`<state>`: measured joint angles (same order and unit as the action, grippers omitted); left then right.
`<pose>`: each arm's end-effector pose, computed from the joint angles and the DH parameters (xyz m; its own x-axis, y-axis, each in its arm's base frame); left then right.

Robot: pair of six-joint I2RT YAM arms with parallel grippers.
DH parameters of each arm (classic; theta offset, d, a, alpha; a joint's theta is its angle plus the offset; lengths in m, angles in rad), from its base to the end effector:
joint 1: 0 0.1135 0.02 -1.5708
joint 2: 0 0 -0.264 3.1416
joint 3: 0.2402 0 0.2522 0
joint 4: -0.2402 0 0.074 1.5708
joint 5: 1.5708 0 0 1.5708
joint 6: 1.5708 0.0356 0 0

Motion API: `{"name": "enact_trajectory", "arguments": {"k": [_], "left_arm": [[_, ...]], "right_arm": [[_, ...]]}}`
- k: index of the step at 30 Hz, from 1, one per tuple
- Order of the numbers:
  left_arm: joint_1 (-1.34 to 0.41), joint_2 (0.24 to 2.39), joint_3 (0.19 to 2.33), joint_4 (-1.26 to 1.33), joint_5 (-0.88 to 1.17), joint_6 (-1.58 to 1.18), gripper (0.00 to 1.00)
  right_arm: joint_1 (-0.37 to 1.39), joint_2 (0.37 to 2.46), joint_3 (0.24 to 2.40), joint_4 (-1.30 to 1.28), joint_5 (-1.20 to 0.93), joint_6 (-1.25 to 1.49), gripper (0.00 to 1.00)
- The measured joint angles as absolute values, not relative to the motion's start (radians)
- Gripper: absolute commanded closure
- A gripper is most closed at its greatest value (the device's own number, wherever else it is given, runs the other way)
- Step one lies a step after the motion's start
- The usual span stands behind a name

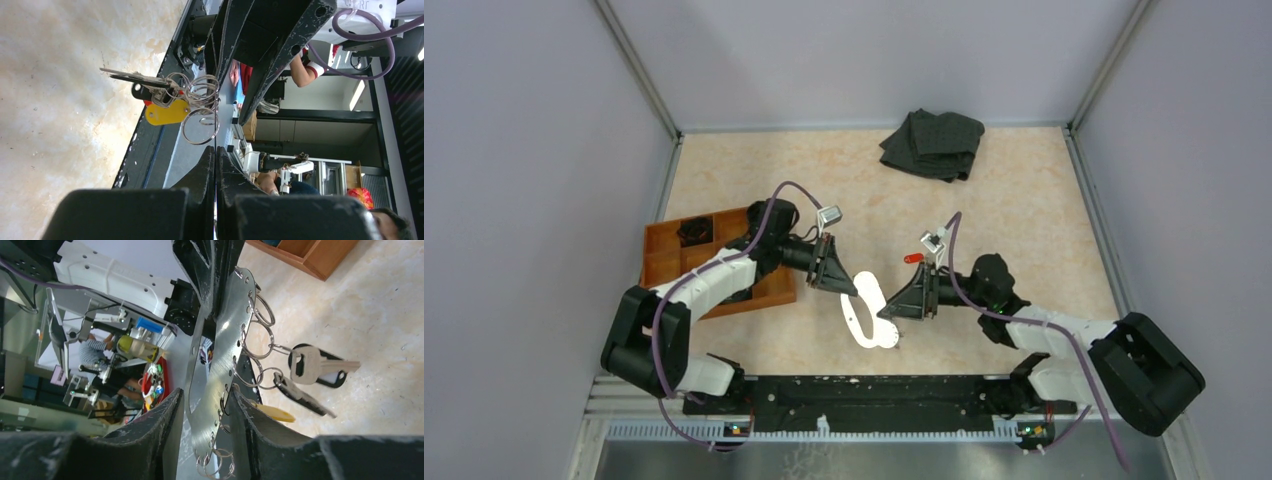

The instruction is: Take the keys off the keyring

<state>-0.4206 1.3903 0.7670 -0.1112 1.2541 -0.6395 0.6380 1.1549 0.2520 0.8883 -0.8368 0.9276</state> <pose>0.2324 -0.1410 0.2219 -0.9510 0.2218 -0.2154 0.2535 0.1604 -0.9540 0.1529 0.1463 0.1984 -0.8035 0.0715 -0.5910 -0.5876 0.0645 0.8066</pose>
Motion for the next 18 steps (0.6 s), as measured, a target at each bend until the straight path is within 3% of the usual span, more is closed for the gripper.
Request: {"name": "enact_trajectory", "arguments": {"k": [10,14,17,18], "left_arm": [[-0.422,1.391,0.767,-0.051,1.224,-0.676,1.0],[-0.422,1.39,0.767,-0.017,1.211,-0.698,1.0],[-0.422,1.39,0.767,0.009,1.206,-0.714,0.99],[-0.422,1.389,0.767,0.014,1.203,-0.717,0.92]], "right_arm": [[0.638,1.233,0.292,0.858,-0.865,0.963,0.83],[0.638,1.236,0.297,0.845,-0.854,0.982,1.0],[0.638,1.235,0.297,0.841,-0.839,1.007,1.0],[0.638,1.235,0.297,0.838,-0.834,1.014,1.0]]}}
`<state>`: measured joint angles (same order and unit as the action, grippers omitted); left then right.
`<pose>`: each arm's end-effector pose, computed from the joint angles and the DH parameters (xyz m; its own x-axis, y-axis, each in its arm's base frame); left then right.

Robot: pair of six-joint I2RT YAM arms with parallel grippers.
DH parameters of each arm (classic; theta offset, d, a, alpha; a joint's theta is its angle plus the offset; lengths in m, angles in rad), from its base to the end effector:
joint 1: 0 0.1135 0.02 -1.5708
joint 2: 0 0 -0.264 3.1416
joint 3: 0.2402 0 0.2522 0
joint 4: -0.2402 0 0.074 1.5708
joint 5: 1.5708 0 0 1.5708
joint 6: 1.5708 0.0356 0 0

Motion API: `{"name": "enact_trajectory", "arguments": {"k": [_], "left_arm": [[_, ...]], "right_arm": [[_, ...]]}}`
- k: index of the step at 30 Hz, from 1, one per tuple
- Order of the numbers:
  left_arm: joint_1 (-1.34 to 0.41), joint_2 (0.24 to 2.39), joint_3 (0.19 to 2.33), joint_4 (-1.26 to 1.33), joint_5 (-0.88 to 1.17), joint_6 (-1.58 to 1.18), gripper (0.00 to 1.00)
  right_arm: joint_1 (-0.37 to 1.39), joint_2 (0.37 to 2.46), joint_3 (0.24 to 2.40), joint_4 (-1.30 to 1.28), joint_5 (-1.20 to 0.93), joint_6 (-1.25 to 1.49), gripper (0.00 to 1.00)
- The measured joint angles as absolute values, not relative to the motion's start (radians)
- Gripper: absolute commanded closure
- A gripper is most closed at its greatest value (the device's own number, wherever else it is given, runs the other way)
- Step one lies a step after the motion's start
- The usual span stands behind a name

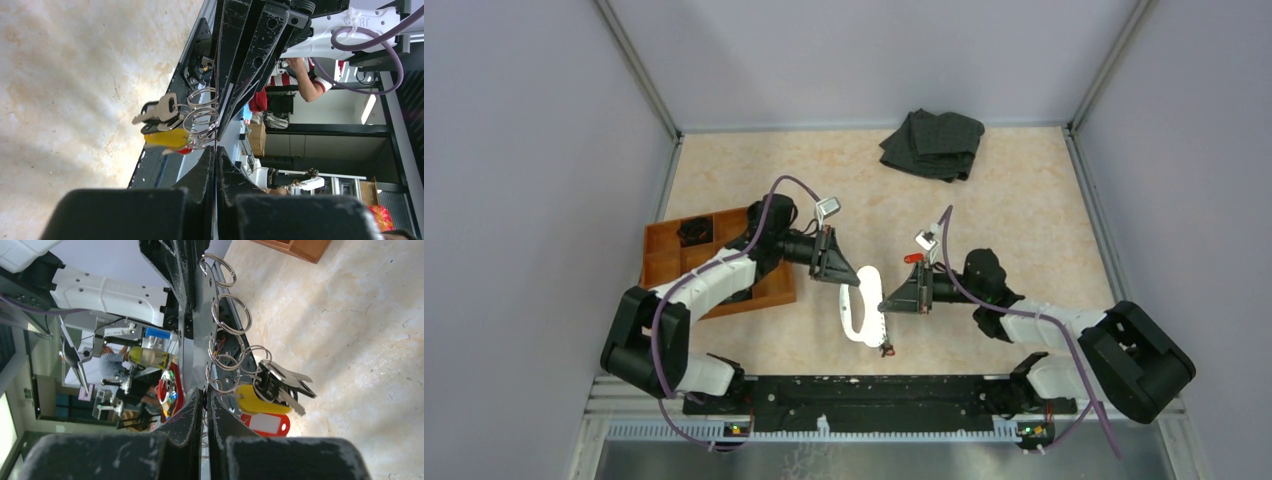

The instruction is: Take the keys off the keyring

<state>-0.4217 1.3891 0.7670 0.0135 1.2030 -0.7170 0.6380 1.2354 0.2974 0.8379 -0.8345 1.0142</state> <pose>0.2396 -0.1439 0.2295 -0.9489 0.1667 -0.2679 0.2947 0.1648 -0.9413 0.1640 0.1545 0.1910 -0.8848 0.0538 -0.4628 -0.4560 0.1035 0.8839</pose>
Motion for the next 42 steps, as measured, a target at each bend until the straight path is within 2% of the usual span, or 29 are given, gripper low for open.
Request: {"name": "enact_trajectory", "arguments": {"k": [3,4,9,13,20,31,35,40,42], "left_arm": [[-0.422,1.385,0.767,0.028,1.184,-0.736,0.78],[-0.422,1.383,0.767,0.036,1.177,-0.747,0.76],[-0.422,1.368,0.74,0.12,1.154,-0.833,0.75],[-0.422,1.359,0.709,0.175,1.139,-0.895,0.69],[-0.422,1.356,0.686,0.253,1.11,-0.972,0.69],[-0.432,1.331,0.643,0.348,1.077,-1.058,0.68],[-0.449,1.33,0.642,0.368,1.071,-1.074,0.72],[-0.467,1.33,0.64,0.379,1.065,-1.082,1.0],[-0.467,1.33,0.639,0.381,1.061,-1.082,1.0]], "right_arm": [[0.638,1.232,0.302,0.822,-0.813,1.033,1.0],[0.638,1.231,0.303,0.822,-0.803,1.042,1.0],[0.638,1.226,0.303,0.851,-0.731,1.121,1.0],[0.638,1.226,0.302,0.908,-0.662,1.196,1.0],[0.638,1.26,0.276,1.039,-0.568,1.309,1.0],[0.652,1.281,0.276,1.062,-0.479,1.339,1.0],[0.665,1.285,0.287,1.052,-0.464,1.333,1.0],[0.668,1.284,0.307,1.023,-0.453,1.308,1.0],[0.67,1.277,0.313,1.001,-0.449,1.295,1.0]]}}
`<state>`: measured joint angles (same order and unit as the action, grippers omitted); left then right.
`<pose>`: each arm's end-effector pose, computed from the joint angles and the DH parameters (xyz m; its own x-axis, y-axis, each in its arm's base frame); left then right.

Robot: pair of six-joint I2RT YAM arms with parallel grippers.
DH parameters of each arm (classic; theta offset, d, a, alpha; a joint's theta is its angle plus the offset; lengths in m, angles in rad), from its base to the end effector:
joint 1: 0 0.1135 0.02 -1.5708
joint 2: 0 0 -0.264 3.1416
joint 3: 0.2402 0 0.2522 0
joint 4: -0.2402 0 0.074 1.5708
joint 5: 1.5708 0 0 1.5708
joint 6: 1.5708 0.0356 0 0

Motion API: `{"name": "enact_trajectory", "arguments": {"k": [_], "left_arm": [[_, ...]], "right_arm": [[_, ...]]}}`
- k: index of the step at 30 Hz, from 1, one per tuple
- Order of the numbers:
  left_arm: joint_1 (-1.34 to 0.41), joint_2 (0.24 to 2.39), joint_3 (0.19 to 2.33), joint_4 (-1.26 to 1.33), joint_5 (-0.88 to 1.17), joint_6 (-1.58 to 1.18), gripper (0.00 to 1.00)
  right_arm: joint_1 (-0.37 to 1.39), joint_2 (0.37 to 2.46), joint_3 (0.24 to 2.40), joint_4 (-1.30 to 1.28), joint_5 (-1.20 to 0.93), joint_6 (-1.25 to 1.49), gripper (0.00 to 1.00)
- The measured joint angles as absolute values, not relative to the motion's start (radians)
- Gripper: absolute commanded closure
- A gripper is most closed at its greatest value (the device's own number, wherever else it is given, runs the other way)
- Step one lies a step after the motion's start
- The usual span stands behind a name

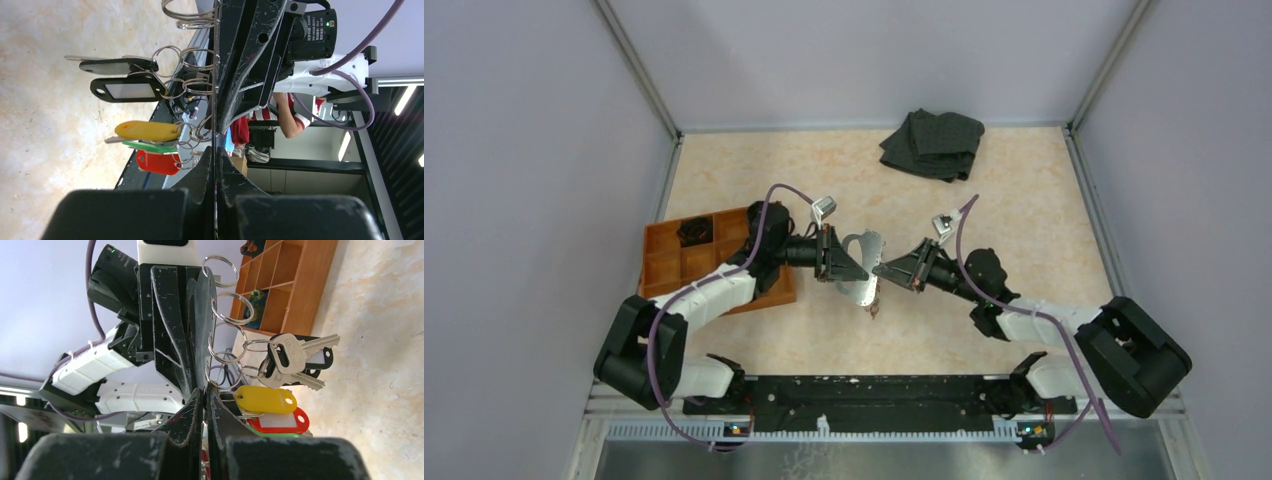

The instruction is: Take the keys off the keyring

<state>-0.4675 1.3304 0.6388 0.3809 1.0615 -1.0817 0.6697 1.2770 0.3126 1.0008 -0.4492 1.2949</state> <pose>0.2280 -0.1499 0.2320 -0.9773 0.0112 -0.2117 0.2110 0.1501 -0.9659 0.1774 0.1601 0.2030 -0.8576 0.4265 -0.2874 -0.2725 0.0973 0.9572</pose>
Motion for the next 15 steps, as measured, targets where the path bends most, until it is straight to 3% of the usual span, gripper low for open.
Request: {"name": "enact_trajectory", "arguments": {"k": [4,8,15], "left_arm": [[-0.467,1.328,0.643,0.366,1.059,-1.074,1.0],[-0.467,1.324,0.683,0.282,1.061,-1.043,1.0],[-0.467,1.324,0.77,0.223,1.078,-1.028,1.0]], "right_arm": [[0.672,1.213,0.33,0.894,-0.433,1.226,0.58],[0.672,1.085,0.339,0.747,-0.371,1.104,0.03],[0.672,0.828,0.373,0.495,-0.182,0.869,0.01]]}}
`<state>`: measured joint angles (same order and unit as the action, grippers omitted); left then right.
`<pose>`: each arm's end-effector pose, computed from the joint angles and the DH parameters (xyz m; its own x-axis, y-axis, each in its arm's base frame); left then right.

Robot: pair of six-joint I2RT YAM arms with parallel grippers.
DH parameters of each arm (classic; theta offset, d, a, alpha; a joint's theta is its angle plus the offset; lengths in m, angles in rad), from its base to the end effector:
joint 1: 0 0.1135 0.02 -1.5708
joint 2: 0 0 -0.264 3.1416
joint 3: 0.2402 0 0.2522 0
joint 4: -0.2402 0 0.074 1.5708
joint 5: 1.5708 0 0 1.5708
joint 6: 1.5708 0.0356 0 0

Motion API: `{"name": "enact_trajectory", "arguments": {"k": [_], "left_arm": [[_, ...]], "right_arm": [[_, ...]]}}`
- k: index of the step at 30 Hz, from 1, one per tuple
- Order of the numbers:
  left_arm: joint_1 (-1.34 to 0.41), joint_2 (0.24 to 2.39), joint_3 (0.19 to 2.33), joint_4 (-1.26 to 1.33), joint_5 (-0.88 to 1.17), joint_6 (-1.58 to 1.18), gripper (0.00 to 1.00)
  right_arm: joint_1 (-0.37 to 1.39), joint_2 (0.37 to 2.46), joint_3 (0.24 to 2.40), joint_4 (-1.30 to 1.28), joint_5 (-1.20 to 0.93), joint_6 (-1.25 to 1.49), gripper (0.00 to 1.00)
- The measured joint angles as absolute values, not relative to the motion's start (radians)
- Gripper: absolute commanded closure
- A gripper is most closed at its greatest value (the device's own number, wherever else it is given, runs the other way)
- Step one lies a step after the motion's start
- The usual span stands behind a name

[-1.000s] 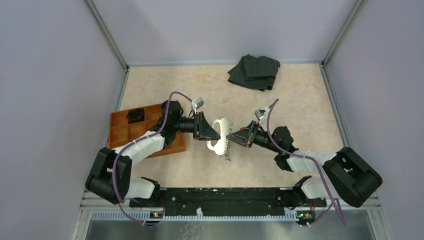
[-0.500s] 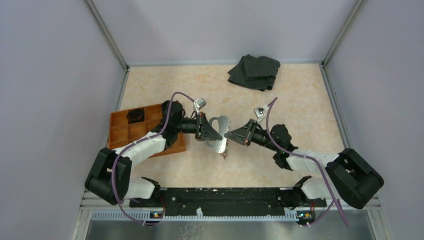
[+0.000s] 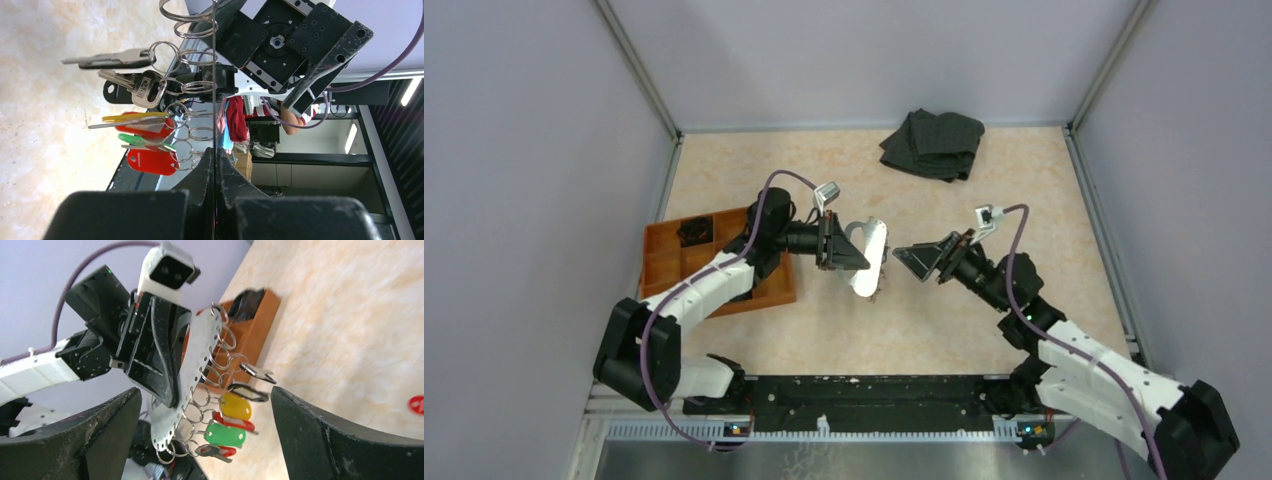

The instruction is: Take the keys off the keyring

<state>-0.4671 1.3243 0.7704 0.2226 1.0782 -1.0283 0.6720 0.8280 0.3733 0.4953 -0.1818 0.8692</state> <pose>0.2371 -0.1547 0.2621 -0.9694 0.0353 -0.2428 0.2453 0.1497 -0.9578 0.1500 0.1275 0.2587 -0.5552 0.5183 -0.6505 -0.5107 0.4049 0.7585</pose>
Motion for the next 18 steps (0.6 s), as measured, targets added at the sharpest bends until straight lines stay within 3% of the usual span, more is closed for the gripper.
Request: {"name": "enact_trajectory", "arguments": {"k": [7,13,18], "left_arm": [[-0.466,1.325,0.813,0.221,1.088,-1.062,1.0],[-0.466,1.332,0.891,0.222,1.1,-1.087,1.0],[-0.466,1.342,0.946,0.223,1.11,-1.099,1.0]], "right_arm": [[0.672,0.586,0.3,0.519,-0.135,0.667,0.04],[0.673,0.556,0.203,0.677,-0.286,0.554,0.25],[0.744,0.606,0.139,0.806,-0.398,0.464,0.3]]}}
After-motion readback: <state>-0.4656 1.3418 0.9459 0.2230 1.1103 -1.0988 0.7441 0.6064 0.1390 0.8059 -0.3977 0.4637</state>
